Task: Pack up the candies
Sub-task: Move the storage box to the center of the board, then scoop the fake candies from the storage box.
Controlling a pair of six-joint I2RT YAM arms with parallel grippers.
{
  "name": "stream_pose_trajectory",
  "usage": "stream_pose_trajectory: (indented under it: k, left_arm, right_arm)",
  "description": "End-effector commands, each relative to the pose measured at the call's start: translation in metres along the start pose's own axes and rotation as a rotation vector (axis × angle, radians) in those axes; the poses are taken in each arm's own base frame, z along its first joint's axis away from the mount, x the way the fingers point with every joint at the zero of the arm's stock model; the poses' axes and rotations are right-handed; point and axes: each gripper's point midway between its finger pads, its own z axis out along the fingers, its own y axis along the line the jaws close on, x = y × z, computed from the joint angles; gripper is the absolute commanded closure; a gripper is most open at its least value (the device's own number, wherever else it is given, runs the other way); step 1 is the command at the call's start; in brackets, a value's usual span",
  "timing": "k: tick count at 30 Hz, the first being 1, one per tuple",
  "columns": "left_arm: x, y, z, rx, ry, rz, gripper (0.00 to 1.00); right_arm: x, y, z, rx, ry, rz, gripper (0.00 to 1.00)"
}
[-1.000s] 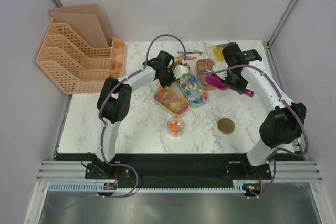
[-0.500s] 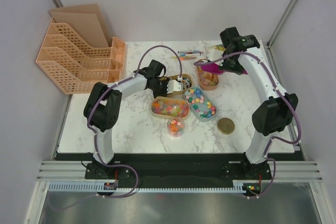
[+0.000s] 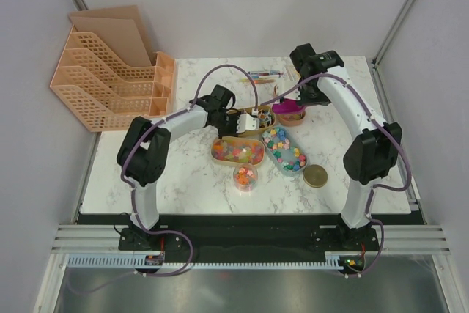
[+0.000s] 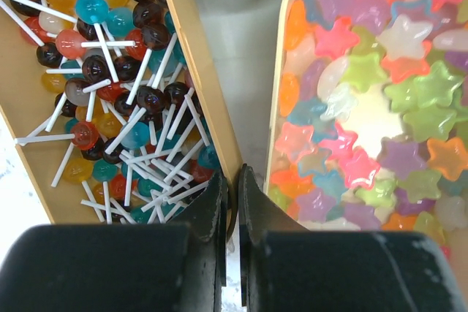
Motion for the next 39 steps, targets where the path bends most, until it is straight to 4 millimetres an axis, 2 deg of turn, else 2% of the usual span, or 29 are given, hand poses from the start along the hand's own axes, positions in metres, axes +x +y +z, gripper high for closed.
stream_pose_trajectory:
  k: [1,6,9,10,12,14,15,16,18,19,20,24,28,29,31,32,33,34,35,36,39]
  left_arm:
    - [-0.06,0.018,-0.019,-0.082,-0.154,0.119,0.97]
    - [-0.063,0.017,-0.013,-0.092,-0.164,0.094,0.96]
    - [-0.063,0.021,-0.012,-0.114,-0.161,0.061,0.93]
    - [-0.064,0.025,-0.014,-0.132,-0.158,0.057,0.88]
    - [-0.067,0.026,-0.019,-0.15,-0.164,0.034,0.75]
    - [-0.068,0.028,-0.025,-0.173,-0.16,0.019,0.48]
    - [-0.069,0.029,-0.029,-0.185,-0.162,0.004,0.43]
    - [-0.071,0.031,-0.038,-0.212,-0.157,-0.003,0.28]
    - [-0.073,0.032,-0.05,-0.245,-0.161,-0.031,0.25]
    - [-0.077,0.036,-0.065,-0.294,-0.176,-0.032,0.23]
    - [-0.078,0.037,-0.071,-0.318,-0.182,-0.043,0.01]
    - [-0.068,0.041,-0.092,-0.4,-0.178,-0.166,0.0]
    - [-0.039,0.051,-0.1,-0.474,-0.149,-0.288,0.0]
    - [-0.028,0.057,-0.102,-0.487,-0.148,-0.358,0.0]
    - [-0.019,0.07,-0.109,-0.516,-0.153,-0.436,0.0]
    - [-0.006,0.078,-0.116,-0.538,-0.147,-0.494,0.0]
    - [0.005,0.082,-0.111,-0.536,-0.143,-0.576,0.0]
    - [0.007,0.092,-0.118,-0.556,-0.158,-0.618,0.0]
    - [0.02,0.098,-0.123,-0.571,-0.158,-0.672,0.0]
    - [0.028,0.1,-0.118,-0.561,-0.16,-0.737,0.0]
    - [0.034,0.11,-0.118,-0.566,-0.168,-0.783,0.0]
  right_arm:
    - [-0.001,0.006,-0.003,-0.043,0.041,-0.067,1.0]
    - [-0.013,-0.008,-0.001,-0.019,0.058,-0.096,1.0]
    - [-0.021,-0.006,0.002,-0.033,0.064,-0.118,1.0]
    - [-0.024,-0.004,0.003,-0.037,0.065,-0.126,1.0]
    - [-0.03,0.0,0.009,-0.055,0.069,-0.135,1.0]
    - [-0.038,0.0,0.009,-0.05,0.074,-0.152,1.0]
    - [-0.039,-0.002,0.009,-0.044,0.083,-0.158,1.0]
    - [-0.043,-0.003,0.008,-0.037,0.086,-0.168,1.0]
    - [-0.042,-0.008,0.003,-0.028,0.114,-0.202,1.0]
    - [-0.045,-0.009,0.0,-0.016,0.12,-0.221,1.0]
    - [-0.044,-0.01,-0.001,-0.011,0.132,-0.238,1.0]
    - [-0.044,-0.014,-0.006,0.005,0.187,-0.341,1.0]
    - [-0.042,-0.019,-0.008,0.015,0.258,-0.418,1.0]
    - [-0.041,-0.02,-0.008,0.017,0.286,-0.435,1.0]
    - [-0.042,-0.021,-0.008,0.018,0.31,-0.47,1.0]
    - [-0.038,-0.022,-0.008,0.016,0.352,-0.489,1.0]
    - [-0.036,-0.022,-0.008,0.016,0.373,-0.505,1.0]
    - [-0.034,-0.022,-0.008,0.011,0.391,-0.52,1.0]
    - [-0.034,-0.021,-0.007,0.004,0.407,-0.543,1.0]
    - [-0.034,-0.021,-0.009,0.008,0.42,-0.558,1.0]
    - [-0.039,-0.019,-0.008,0.003,0.444,-0.603,1.0]
